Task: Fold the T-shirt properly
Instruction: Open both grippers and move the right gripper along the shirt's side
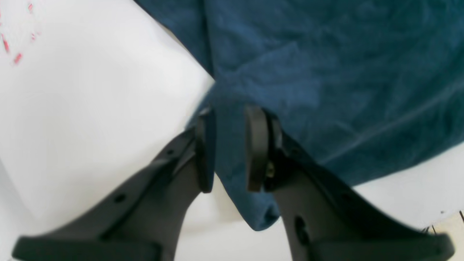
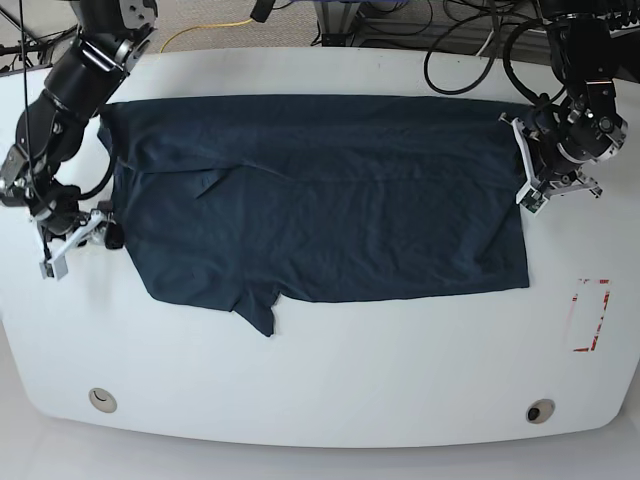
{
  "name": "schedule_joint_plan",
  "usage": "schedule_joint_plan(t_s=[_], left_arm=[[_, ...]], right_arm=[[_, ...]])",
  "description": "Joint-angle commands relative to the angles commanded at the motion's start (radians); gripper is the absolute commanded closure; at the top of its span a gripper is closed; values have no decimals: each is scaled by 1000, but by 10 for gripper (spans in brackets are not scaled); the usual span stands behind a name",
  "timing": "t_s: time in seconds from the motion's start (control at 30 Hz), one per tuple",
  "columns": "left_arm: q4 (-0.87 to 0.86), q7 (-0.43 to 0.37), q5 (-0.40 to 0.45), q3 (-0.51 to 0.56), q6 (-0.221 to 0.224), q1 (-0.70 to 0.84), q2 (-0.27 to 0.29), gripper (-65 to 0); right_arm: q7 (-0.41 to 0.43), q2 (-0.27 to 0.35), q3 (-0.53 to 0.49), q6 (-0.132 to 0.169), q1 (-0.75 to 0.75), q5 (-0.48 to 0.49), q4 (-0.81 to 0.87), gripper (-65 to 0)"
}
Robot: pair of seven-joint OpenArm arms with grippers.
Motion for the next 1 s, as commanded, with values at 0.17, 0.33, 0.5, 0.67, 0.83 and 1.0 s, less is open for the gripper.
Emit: schedule_joint_plan(t_s=[0.17, 0.33, 0.5, 0.67, 0.83, 1.0], left_arm=[[0, 0, 0, -2, 0, 2, 0, -119], [0, 0, 0, -12, 0, 5, 0, -118], [0, 0, 0, -52, 0, 5, 9, -118], [0, 0, 0, -98, 0, 2, 23, -119], [0, 0, 0, -104, 0, -3, 20, -121], [-2, 3, 2, -107, 0, -46, 20, -121]], right_arm=[[144, 26, -86, 0, 123, -78, -199, -438], [308, 43, -157, 0, 213, -140, -428, -420], [446, 43, -158, 0, 284, -199, -634, -425], [509, 25, -160, 0, 293, -215, -689, -426], [499, -6, -160, 0, 293, -215, -686, -425], [500, -31, -160, 0, 290, -216, -689, -415]])
